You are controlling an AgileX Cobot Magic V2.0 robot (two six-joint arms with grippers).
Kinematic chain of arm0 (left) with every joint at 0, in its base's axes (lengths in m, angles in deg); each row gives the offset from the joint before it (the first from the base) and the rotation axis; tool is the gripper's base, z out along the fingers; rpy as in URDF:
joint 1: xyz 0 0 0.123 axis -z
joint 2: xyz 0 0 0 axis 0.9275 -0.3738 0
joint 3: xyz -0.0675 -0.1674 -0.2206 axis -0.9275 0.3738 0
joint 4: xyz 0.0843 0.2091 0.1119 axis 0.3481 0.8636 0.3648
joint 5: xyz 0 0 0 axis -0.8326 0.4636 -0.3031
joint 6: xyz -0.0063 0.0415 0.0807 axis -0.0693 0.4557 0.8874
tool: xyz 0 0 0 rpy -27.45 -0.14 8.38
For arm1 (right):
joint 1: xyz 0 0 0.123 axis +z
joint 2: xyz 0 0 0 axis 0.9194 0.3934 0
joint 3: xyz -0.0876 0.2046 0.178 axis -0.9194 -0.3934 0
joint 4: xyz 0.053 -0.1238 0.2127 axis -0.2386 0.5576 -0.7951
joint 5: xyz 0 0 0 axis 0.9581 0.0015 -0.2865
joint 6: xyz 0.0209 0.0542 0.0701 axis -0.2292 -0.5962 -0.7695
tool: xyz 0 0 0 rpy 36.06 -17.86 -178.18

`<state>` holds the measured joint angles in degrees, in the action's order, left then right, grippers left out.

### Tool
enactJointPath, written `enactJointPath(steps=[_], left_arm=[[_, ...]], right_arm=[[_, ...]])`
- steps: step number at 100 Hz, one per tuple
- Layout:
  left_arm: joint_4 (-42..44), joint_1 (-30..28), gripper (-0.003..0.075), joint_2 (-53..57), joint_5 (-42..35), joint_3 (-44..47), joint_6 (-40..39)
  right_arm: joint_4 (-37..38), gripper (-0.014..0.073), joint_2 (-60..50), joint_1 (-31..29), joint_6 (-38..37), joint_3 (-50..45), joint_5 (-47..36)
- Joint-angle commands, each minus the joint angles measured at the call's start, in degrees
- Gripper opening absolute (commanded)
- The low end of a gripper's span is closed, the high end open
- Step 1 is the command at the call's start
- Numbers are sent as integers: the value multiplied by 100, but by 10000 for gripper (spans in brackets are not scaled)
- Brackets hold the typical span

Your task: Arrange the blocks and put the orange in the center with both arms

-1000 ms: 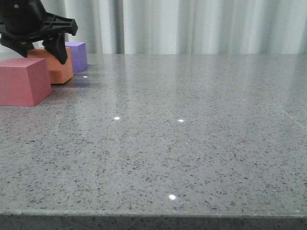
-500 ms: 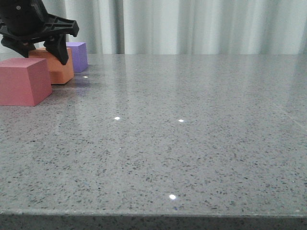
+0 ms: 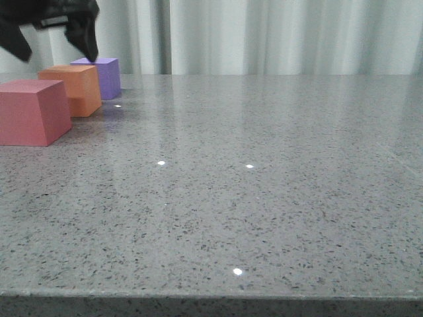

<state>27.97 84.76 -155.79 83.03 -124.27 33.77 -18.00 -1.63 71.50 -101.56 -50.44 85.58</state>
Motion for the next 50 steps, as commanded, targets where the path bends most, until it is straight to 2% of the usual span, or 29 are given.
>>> enactJointPath(steps=[1, 20, 50], left_arm=[[-8, -5, 662, 682, -161, -164, -3], [42, -5, 662, 1784, -375, 312, -3], [102, -5, 661, 3877, -959, 2038, -3]], right_arm=[[78, -67, 38, -49, 30, 160, -417], [78, -67, 38, -49, 30, 160, -417], [78, -67, 38, -49, 30, 160, -417]])
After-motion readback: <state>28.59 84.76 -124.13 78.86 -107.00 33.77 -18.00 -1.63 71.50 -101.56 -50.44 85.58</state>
